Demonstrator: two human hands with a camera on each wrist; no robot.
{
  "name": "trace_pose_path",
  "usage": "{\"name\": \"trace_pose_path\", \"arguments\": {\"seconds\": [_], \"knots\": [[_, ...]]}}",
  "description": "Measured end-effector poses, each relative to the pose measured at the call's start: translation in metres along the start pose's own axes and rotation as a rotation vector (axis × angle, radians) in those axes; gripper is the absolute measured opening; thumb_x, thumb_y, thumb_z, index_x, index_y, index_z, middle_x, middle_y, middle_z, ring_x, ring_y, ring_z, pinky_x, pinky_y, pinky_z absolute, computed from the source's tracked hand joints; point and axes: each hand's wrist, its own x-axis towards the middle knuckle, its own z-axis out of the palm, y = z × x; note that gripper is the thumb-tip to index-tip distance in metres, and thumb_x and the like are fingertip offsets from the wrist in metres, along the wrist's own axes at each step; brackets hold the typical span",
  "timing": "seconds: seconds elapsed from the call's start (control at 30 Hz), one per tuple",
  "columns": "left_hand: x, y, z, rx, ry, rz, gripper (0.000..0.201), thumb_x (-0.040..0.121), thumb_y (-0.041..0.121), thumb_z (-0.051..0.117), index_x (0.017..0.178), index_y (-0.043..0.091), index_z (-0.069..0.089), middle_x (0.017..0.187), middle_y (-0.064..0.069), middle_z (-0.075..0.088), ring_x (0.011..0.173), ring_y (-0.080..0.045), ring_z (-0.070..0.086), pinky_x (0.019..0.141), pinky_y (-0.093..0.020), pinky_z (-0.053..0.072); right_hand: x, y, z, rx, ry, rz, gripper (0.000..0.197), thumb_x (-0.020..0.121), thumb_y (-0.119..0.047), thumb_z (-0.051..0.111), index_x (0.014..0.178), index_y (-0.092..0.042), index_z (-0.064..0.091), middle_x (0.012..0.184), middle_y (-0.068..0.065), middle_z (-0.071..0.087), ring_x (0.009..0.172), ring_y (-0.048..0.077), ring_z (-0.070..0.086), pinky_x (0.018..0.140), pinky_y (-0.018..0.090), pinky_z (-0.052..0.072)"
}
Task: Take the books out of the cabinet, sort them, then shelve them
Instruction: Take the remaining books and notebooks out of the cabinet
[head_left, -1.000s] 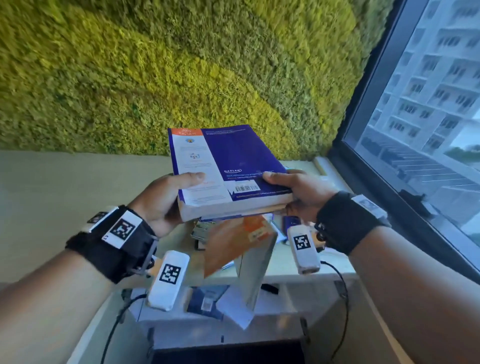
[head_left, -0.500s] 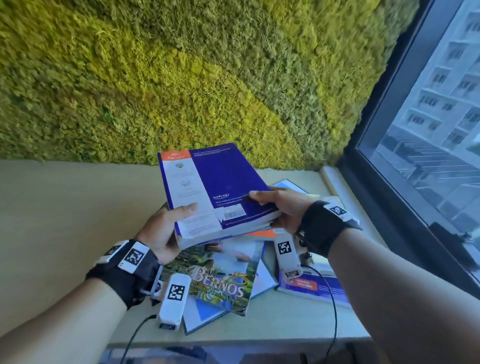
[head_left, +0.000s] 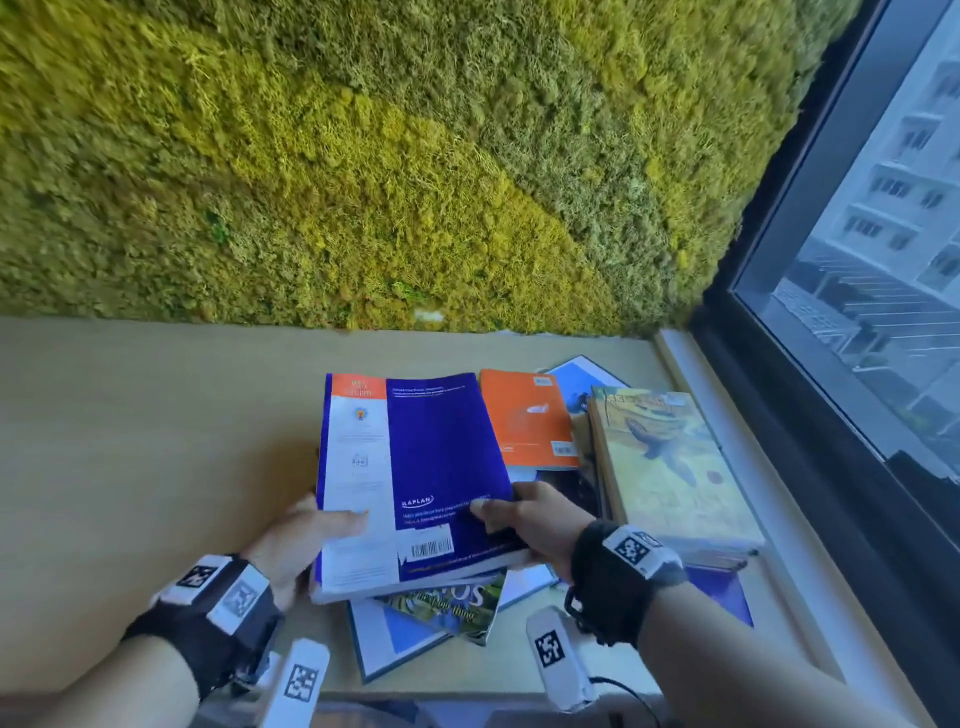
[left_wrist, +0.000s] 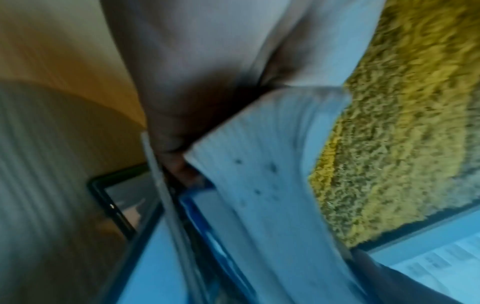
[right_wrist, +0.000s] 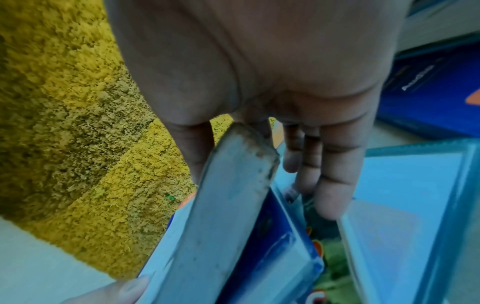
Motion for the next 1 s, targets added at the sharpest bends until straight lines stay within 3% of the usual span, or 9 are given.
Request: {"name": "trace_pose_path", "arguments": {"seconds": [0.1, 0.23, 0.3, 0.37, 0.47, 0.6, 0.77, 0.87, 1.0], "knots": [[0.001, -0.003, 0.008, 0.140, 0.104, 0.062, 0.045, 0.074, 0.015, 0.079, 0.116, 0.025, 0.067, 0.112, 0.002, 0.077, 0.108, -0.025, 0.071, 0.085, -0.039, 0.056, -0.005, 0.008, -0.007, -0.044, 0.016, 0.025, 0.037, 0.085, -0.048, 0.072, 0.103, -0.016, 0.068, 0.101, 0.003, 0.075, 0.095, 0.023, 0.072, 0.071, 0.035, 0.059], [-0.007, -0.018, 0.002, 0.241, 0.242, 0.075, 0.093, 0.079, 0.022, 0.083, 0.155, 0.022, 0.030, 0.124, 0.000, 0.063, 0.113, -0.023, 0.063, 0.099, -0.044, 0.051, -0.020, 0.025, 0.001, -0.140, 0.068, 0.008, 0.045, 0.087, -0.049, 0.070, 0.114, -0.014, 0.062, 0.103, 0.005, 0.071, 0.077, 0.021, 0.065, 0.061, 0.033, 0.052], [-0.020, -0.028, -0.001, 0.268, 0.281, 0.121, 0.095, 0.079, 0.025, 0.081, 0.157, 0.021, 0.026, 0.130, -0.007, 0.058, 0.113, -0.022, 0.060, 0.098, -0.040, 0.049, -0.033, 0.035, 0.007, -0.118, 0.193, -0.052, 0.047, 0.089, -0.049, 0.068, 0.122, -0.019, 0.054, 0.107, 0.007, 0.068, 0.078, 0.021, 0.064, 0.059, 0.033, 0.051], [-0.043, -0.044, -0.005, 0.310, 0.331, 0.192, 0.078, 0.076, 0.034, 0.077, 0.145, 0.024, 0.044, 0.119, -0.009, 0.059, 0.101, -0.022, 0.062, 0.086, -0.034, 0.049, -0.052, 0.051, 0.013, -0.030, 0.332, -0.160, 0.036, 0.093, -0.041, 0.068, 0.117, -0.017, 0.055, 0.095, 0.008, 0.067, 0.071, 0.021, 0.059, 0.057, 0.034, 0.049], [-0.085, -0.087, -0.012, 0.330, 0.382, 0.357, 0.041, 0.070, 0.051, 0.066, 0.105, 0.029, 0.059, 0.087, -0.003, 0.056, 0.079, -0.023, 0.059, 0.070, -0.035, 0.046, -0.087, 0.087, 0.026, 0.065, 0.400, -0.287, 0.013, 0.098, -0.022, 0.064, 0.090, -0.013, 0.059, 0.064, 0.000, 0.055, 0.053, 0.016, 0.052, 0.049, 0.029, 0.042], [-0.111, -0.181, -0.009, 0.376, 0.194, 0.311, 0.029, 0.067, 0.058, 0.055, 0.087, 0.037, 0.061, 0.075, 0.002, 0.064, 0.066, -0.013, 0.057, 0.065, -0.035, 0.048, -0.109, 0.164, 0.056, 0.027, 0.376, -0.216, 0.021, 0.098, -0.020, 0.061, 0.078, -0.016, 0.060, 0.054, 0.002, 0.054, 0.049, 0.018, 0.050, 0.048, 0.029, 0.042], [-0.061, -0.306, -0.009, 0.593, -0.042, 0.041, 0.028, 0.071, 0.062, 0.061, 0.097, 0.051, 0.059, 0.098, 0.011, 0.070, 0.098, -0.017, 0.067, 0.099, -0.055, 0.048, -0.073, 0.256, 0.090, -0.004, 0.260, -0.021, 0.015, 0.098, -0.021, 0.062, 0.084, -0.015, 0.061, 0.071, 0.006, 0.060, 0.060, 0.020, 0.057, 0.056, 0.030, 0.043], [-0.003, -0.330, 0.013, 0.723, -0.102, 0.035, 0.034, 0.079, 0.050, 0.065, 0.108, 0.034, 0.056, 0.111, 0.001, 0.067, 0.107, -0.025, 0.065, 0.094, -0.044, 0.052, -0.019, 0.297, 0.087, -0.138, 0.202, 0.082, 0.010, 0.098, -0.019, 0.059, 0.096, -0.011, 0.064, 0.080, 0.008, 0.062, 0.064, 0.020, 0.059, 0.060, 0.030, 0.043], [0.089, -0.361, 0.039, 0.918, -0.031, 0.114, 0.081, 0.070, 0.071, 0.052, 0.134, 0.023, 0.051, 0.134, -0.006, 0.060, 0.118, -0.028, 0.059, 0.094, -0.040, 0.052, 0.080, 0.342, 0.062, -0.467, 0.120, 0.123, 0.009, 0.093, -0.021, 0.067, 0.091, -0.013, 0.062, 0.088, 0.014, 0.063, 0.072, 0.027, 0.062, 0.064, 0.035, 0.045]]}}
